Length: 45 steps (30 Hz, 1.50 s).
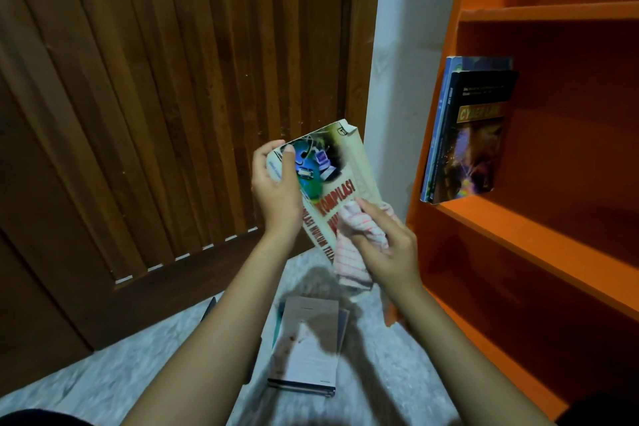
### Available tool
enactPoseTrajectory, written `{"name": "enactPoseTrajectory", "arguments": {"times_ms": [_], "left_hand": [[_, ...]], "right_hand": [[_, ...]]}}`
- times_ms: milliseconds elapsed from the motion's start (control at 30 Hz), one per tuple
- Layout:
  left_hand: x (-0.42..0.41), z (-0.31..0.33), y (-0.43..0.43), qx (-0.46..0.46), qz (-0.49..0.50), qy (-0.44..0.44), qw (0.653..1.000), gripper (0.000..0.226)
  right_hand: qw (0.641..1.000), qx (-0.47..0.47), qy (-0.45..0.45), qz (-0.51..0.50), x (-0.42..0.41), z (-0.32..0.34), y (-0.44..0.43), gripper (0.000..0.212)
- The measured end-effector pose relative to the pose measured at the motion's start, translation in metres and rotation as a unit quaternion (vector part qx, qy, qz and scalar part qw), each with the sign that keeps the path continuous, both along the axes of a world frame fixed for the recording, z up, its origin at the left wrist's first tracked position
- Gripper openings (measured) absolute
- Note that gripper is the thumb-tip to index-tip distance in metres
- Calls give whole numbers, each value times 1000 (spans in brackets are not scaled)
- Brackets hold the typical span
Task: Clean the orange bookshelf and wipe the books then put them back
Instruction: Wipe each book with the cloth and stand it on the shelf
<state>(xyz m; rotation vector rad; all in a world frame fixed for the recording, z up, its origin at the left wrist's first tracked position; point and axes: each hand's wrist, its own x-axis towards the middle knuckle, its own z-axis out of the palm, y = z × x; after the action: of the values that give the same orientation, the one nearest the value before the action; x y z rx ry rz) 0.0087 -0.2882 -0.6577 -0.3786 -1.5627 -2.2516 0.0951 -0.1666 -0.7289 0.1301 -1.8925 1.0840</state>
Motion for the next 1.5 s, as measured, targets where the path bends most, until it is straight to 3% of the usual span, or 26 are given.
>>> {"name": "enactPoseTrajectory", "arguments": {"times_ms": [133,267,400,533,733,900,967,1067,1200,1267,1367,1500], "left_hand": [[-9,2,-14,13,-37,4,999,10],[-11,7,-23,-3,-110,29,994,8],[-11,16,-23,8,-173,48,984,7],[-17,21,-21,-20,-204,45,978,12],[-23,29,-11,-116,-211,17,971,39],[-12,21,-5,-122,-307,11,944,56],[-8,4,-5,-132,-324,2,937,57],[-10,-14,0,-139,-300,5,944,51],[-8,-21,9,-104,-257,-2,961,45],[-4,-24,12,-82,-251,-7,965,46],[2,-24,10,-67,-245,2,967,45],[8,-25,7,-83,-248,11,965,43]], "right_hand": [[988,-147,-48,9,-4,13,21,38],[983,-161,-71,41,-8,15,29,35],[955,-242,-72,153,-9,16,26,47],[925,-321,-62,196,-10,15,22,62],[880,-424,-34,213,-17,5,14,84],[840,-502,5,205,-19,6,19,88],[840,-507,17,191,-20,11,24,94],[855,-495,3,152,-23,14,35,73],[923,-380,-45,42,-27,21,44,43],[946,-313,-49,-65,-29,24,49,42],[950,-256,-18,-180,-26,28,60,44],[969,-181,-5,-166,-28,54,49,46]]}}
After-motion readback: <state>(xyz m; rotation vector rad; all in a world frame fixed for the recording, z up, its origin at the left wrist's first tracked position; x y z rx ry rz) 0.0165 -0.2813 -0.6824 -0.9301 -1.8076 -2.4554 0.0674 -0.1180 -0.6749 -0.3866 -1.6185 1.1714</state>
